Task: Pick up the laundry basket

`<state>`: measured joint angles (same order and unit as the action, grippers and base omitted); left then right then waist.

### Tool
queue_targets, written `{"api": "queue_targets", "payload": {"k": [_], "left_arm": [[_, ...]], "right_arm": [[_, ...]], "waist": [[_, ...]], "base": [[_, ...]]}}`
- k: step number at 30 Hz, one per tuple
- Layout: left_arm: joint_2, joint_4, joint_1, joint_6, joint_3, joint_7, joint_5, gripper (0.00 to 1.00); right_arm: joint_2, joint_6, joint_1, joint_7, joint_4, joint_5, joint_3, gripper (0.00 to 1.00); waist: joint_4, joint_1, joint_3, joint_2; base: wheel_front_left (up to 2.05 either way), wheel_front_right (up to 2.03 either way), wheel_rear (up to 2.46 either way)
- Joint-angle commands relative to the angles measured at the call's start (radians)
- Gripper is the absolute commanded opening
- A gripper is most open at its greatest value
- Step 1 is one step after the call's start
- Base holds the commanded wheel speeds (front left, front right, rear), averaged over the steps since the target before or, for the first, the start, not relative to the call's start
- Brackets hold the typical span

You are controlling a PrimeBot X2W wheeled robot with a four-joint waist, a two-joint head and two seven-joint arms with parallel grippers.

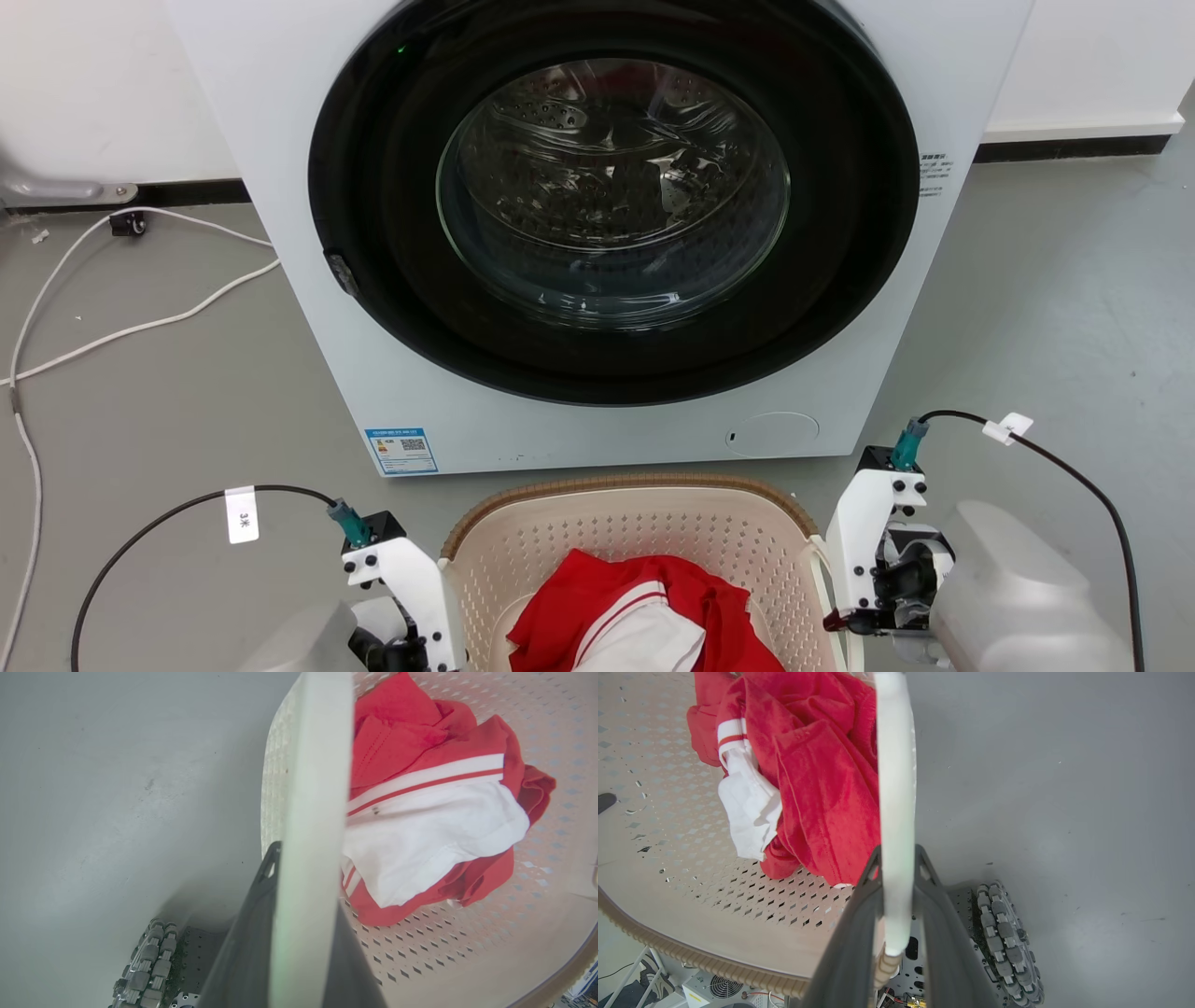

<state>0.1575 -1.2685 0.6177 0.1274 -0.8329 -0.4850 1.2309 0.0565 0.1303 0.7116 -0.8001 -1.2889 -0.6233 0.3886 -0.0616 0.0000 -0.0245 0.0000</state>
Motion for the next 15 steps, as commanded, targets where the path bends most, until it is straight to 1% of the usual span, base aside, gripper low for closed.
{"api": "queue_targets", "payload": {"k": [1, 15], "left_arm": [[-0.007, 0.008, -0.006, 0.006, 0.002, 0.003, 0.015, 0.0], [-0.004, 0.002, -0.004, 0.006, -0.003, 0.01, 0.02, 0.0]], "right_arm": [[-0.011, 0.001, -0.015, 0.003, 0.0, -0.005, 0.001, 0.0], [-0.011, 0.001, -0.021, -0.004, 0.0, -0.017, 0.0, 0.0]], "waist": [[0.0, 0.0, 0.0, 0.0], [-0.003, 0.0, 0.003, 0.0]], "base": [[0.0, 0.0, 0.0], [0.0, 0.0, 0.0]]}}
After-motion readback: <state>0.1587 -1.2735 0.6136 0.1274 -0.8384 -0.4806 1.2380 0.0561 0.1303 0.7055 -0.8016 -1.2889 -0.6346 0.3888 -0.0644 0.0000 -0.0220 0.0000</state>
